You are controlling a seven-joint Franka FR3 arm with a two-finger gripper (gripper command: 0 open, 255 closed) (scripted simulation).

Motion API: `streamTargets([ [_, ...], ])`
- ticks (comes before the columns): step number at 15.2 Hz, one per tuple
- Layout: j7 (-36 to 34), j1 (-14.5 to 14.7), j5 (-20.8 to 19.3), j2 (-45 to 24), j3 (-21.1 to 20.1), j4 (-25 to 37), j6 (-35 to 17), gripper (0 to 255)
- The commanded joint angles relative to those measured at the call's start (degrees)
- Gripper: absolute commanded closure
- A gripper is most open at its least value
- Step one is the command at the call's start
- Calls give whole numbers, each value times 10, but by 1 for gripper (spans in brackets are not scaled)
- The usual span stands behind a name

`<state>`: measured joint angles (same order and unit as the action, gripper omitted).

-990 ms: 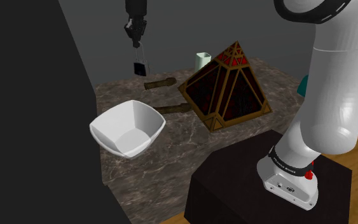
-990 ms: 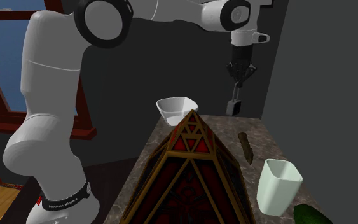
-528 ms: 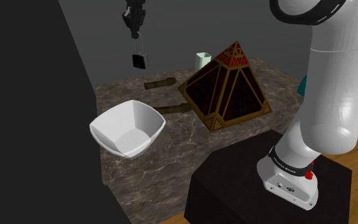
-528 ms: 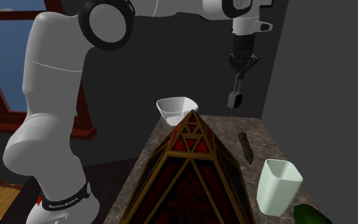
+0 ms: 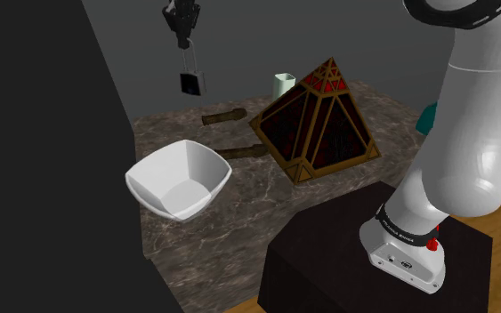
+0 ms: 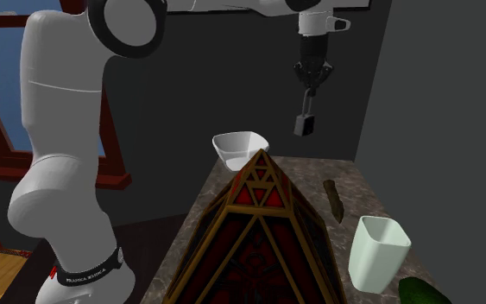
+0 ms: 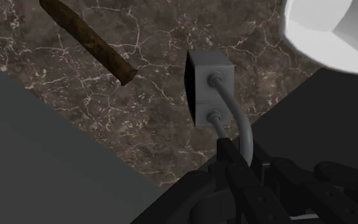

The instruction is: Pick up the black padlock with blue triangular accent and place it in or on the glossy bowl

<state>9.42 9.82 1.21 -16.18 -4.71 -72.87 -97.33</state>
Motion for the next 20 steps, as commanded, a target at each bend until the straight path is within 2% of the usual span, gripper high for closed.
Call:
streamTargets([
  [1,-21,13,-3,25,-7,-29,-5,255],
  [9,-111,66,-13,99,-43,-98,-2,255],
  [19,-238,134,-29,138,-101,-106,29,255],
  [20,-238,133,-28,141,-100,-118,20,255],
])
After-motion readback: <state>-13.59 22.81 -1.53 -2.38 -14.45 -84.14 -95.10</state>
